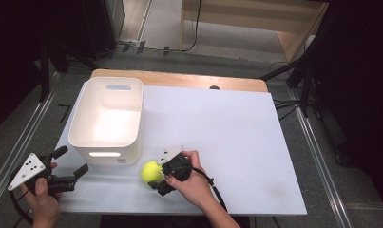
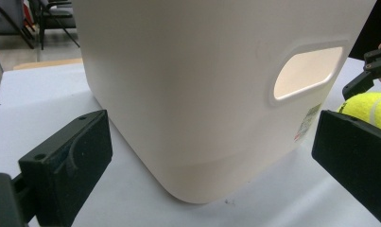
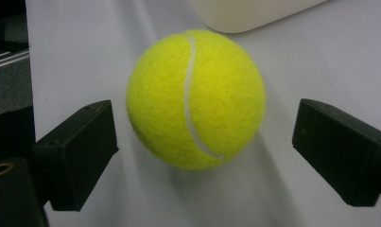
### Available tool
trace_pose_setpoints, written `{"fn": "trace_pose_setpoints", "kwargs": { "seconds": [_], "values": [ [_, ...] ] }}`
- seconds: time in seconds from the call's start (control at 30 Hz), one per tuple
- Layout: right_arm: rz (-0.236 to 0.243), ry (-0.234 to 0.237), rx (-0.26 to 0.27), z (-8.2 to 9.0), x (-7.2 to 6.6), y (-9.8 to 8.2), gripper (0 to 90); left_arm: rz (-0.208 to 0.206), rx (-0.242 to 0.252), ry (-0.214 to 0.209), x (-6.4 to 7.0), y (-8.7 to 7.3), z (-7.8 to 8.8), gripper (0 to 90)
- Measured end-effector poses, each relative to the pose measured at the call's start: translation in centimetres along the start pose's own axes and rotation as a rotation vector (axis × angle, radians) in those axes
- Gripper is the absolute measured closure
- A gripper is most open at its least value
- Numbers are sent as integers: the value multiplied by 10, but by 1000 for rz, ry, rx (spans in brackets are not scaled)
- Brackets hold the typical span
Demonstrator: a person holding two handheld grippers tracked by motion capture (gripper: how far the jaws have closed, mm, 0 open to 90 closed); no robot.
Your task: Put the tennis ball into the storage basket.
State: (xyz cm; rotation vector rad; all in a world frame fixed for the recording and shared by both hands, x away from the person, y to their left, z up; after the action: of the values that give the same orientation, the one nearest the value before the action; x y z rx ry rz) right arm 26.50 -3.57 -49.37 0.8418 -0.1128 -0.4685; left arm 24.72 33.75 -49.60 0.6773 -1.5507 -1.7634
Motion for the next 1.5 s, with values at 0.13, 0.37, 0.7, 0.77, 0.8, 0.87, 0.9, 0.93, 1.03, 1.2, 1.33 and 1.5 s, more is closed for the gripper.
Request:
{"fn": "trace_pose_setpoints", "kwargs": {
  "seconds": [0.13, 0.37, 0.7, 0.77, 0.8, 0.87, 0.9, 0.93, 1.03, 1.2, 1.33, 1.5],
  "values": [
    [-4, 3, -7, -3, 0, 1, 119, 1, 0, -1, 0, 0, 0, 0],
    [3, 9, -16, -9, -1, 3, 125, 1, 1, -1, 0, 0, 0, 0],
    [-1, 14, -16, -15, -3, 7, 134, 1, 1, -2, 0, 0, 0, 0],
    [-1, 11, -21, -16, -3, 8, 139, 1, 1, -3, 0, 0, 0, 0],
    [-6, 9, -22, -17, -4, 8, 140, 1, 1, -3, 0, 0, 0, 0],
    [-8, 6, -26, -19, -4, 8, 162, 2, 2, -3, 0, 0, 0, 0],
    [-8, 2, -28, -19, -4, 8, 180, 1, 1, -4, 0, 0, 0, 0],
    [-6, -1, -32, -19, -4, 8, 213, 2, 2, -4, 0, 0, 0, 0],
    [-7, 0, -32, -19, -4, 8, 232, 1, 1, -4, -1, 0, 0, 0],
    [1, 6, -39, -18, -3, 8, 237, 0, 0, -3, -1, 0, 0, 0],
    [3, 12, -30, -15, -2, 10, 238, -2, 1, -5, -1, 0, 0, 0],
    [2, 17, -16, -6, 1, 14, 238, -1, 1, -5, -1, 0, 0, 0]
  ]
}}
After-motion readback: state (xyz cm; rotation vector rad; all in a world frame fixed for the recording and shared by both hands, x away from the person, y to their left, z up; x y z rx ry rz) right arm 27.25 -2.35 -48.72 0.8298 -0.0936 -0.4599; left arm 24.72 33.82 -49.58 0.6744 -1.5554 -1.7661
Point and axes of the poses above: each handheld gripper's, and its own axes: z roughly backward along the jaws, y roughly out of its top, x roughly to its right, the point moved 1 cm from there along -z, roughly forward along the jaws, and after that the axes turned 5 degrees about x, right-handed, at the moved point
